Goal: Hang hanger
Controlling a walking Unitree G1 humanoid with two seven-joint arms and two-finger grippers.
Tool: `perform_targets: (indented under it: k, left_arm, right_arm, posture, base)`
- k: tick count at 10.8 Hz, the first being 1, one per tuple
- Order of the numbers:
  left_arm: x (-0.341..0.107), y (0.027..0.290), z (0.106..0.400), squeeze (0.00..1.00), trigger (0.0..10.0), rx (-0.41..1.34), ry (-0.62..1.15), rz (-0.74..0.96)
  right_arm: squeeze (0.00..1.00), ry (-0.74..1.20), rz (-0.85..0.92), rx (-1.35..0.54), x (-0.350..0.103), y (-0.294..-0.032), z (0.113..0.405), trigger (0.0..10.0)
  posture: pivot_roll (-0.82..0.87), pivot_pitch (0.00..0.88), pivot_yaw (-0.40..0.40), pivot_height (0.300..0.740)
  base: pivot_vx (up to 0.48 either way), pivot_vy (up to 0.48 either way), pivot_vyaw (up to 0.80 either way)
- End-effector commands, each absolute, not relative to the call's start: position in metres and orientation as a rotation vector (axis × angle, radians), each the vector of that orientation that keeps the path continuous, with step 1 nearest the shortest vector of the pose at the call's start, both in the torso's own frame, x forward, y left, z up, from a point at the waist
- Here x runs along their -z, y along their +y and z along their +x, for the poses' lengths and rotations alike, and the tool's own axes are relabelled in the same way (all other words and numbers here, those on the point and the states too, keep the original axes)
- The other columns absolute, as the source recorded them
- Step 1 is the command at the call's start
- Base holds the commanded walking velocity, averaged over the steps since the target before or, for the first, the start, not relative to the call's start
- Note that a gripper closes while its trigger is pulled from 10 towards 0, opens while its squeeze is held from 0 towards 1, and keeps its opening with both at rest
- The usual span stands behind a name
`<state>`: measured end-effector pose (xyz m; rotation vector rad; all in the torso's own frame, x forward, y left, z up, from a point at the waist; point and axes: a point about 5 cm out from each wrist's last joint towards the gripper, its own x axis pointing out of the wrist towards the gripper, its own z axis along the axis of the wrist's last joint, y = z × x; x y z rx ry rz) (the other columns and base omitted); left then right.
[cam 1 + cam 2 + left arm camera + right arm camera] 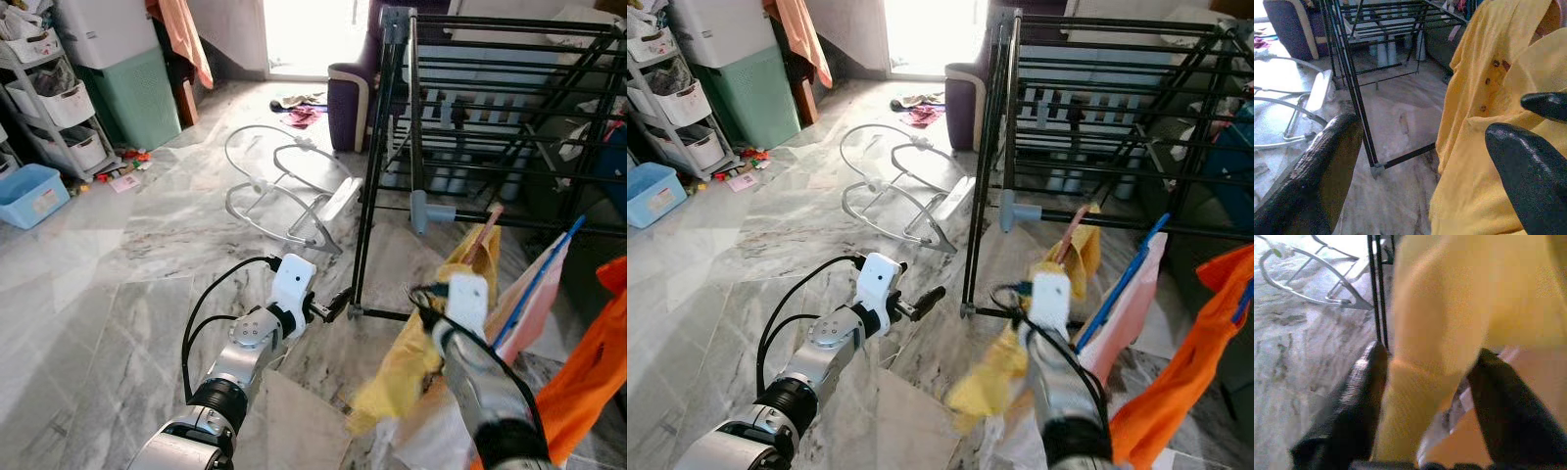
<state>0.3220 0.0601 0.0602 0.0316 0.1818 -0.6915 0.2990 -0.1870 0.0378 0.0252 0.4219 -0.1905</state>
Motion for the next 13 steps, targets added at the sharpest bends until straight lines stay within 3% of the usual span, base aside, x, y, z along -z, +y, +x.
perform_targets:
  k: [1, 8, 13]
  left_arm:
    - [-0.061, 0.057, 0.323, 0.00, 10.0, 0.712, 0.192, 0.055]
    - [-0.061, 0.052, 0.323, 0.00, 10.0, 0.725, 0.197, 0.056]
    - [-0.060, 0.052, 0.323, 0.00, 10.0, 0.716, 0.203, 0.059]
  right_arm:
    - [0.00, 0.405, 0.013, 0.217, -0.041, -0.192, 0.296, 0.0]
    - [0.00, 0.364, -0.209, 0.223, -0.051, -0.218, 0.270, 0.0]
    - [0.00, 0.326, -0.225, 0.055, -0.054, -0.199, 0.262, 0.0]
  posture:
    - [-0.09, 0.000, 0.028, 0.740]
    - [-0.10, 0.000, 0.032, 0.740]
    - [-0.10, 0.000, 0.030, 0.740]
  base:
    - [0.000, 0.000, 0.00]
    - [0.000, 0.000, 0.00]
    - [0.000, 0.000, 0.00]
